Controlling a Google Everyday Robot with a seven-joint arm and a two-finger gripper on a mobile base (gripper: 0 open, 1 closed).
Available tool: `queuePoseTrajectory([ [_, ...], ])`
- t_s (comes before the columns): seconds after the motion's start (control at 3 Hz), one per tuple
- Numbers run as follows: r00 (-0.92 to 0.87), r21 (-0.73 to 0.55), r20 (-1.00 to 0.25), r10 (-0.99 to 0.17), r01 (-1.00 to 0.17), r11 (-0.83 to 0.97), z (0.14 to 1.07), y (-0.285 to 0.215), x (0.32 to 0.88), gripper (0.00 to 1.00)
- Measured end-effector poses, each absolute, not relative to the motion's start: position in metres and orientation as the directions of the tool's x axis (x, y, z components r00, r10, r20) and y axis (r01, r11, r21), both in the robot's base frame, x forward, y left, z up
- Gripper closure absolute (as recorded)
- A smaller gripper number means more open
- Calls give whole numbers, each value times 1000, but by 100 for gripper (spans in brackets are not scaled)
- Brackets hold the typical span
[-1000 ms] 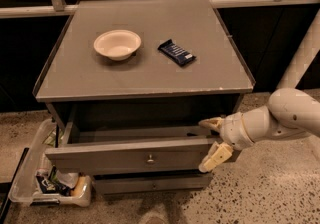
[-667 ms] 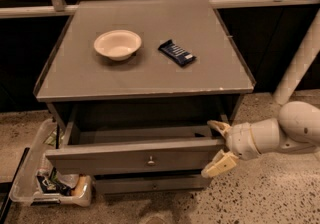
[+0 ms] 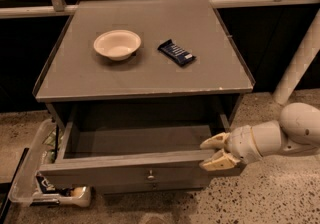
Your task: Open top drawer
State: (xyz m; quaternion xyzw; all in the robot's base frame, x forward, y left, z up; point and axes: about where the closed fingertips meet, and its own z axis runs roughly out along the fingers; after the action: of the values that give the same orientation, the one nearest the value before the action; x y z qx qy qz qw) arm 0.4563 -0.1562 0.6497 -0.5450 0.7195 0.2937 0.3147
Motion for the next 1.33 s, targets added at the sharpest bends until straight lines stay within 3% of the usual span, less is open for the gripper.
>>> queuePoseTrajectory([
  [0.33,-182,82,-792,-582,-977,195,656,-152,419,87],
  [0.67,-182,82,-792,-582,-977,195,656,-152,420,100],
  [1.33,-182,82,-792,-582,-977,195,656,-152,420,59],
])
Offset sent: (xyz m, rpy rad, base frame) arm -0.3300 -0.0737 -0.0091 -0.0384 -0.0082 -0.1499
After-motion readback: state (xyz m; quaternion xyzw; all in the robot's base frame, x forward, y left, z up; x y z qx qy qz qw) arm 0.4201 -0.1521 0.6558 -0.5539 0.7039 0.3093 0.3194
